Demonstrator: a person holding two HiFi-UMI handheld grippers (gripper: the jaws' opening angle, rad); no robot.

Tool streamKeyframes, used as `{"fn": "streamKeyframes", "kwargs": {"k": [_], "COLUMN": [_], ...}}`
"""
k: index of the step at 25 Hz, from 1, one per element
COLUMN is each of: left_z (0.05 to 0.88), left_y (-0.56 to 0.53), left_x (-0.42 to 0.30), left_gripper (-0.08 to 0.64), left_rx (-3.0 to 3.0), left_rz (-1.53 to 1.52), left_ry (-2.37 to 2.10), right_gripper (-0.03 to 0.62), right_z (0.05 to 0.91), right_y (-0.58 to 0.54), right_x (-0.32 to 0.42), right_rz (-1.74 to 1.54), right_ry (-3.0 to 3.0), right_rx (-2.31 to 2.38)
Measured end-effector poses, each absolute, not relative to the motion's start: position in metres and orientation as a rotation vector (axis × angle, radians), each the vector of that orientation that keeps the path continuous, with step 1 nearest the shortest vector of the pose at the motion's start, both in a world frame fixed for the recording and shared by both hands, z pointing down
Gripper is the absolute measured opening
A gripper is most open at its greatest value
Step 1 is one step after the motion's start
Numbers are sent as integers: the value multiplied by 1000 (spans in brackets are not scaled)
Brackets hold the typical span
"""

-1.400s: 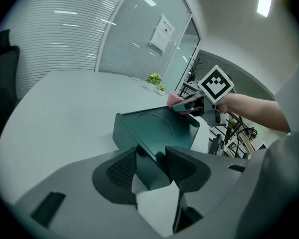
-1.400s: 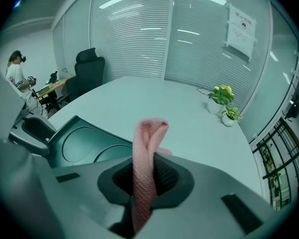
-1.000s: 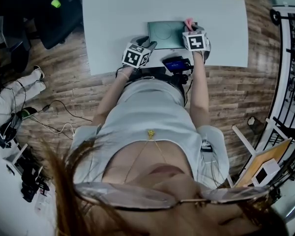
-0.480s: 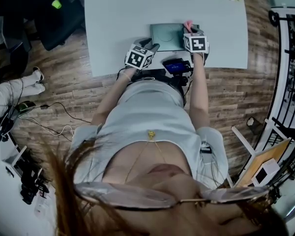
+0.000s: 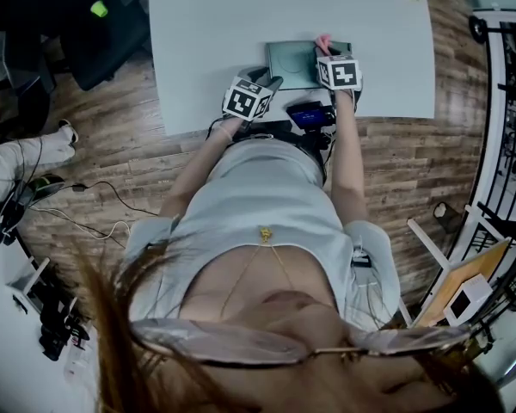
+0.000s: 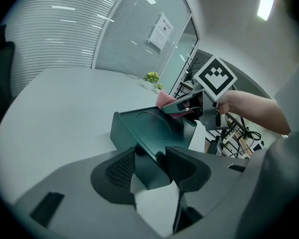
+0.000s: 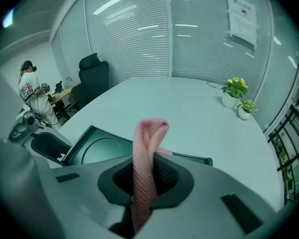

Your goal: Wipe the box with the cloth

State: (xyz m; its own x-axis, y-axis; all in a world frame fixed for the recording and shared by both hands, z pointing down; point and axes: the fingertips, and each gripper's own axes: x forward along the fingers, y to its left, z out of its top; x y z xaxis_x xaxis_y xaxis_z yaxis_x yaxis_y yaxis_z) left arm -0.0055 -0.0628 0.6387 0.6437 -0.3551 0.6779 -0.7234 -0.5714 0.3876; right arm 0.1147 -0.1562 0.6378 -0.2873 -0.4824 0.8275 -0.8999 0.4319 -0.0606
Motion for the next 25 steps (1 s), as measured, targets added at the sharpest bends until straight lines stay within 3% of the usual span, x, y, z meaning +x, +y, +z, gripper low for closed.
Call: {"fn": "streamKeyframes", "kwargs": {"k": [25], "left_z": [638], "left_y": [-62], "left_x": [-2], "left_gripper": [198], "left_rx": [2183], "left_rz": [683], "left_ry": [-807], "right_gripper": [41], "right_z": [633], "right_y": [-147], "right_x": [63], "right_rz": [655], "right_ry": [-1975], "right_rx": [1010]}}
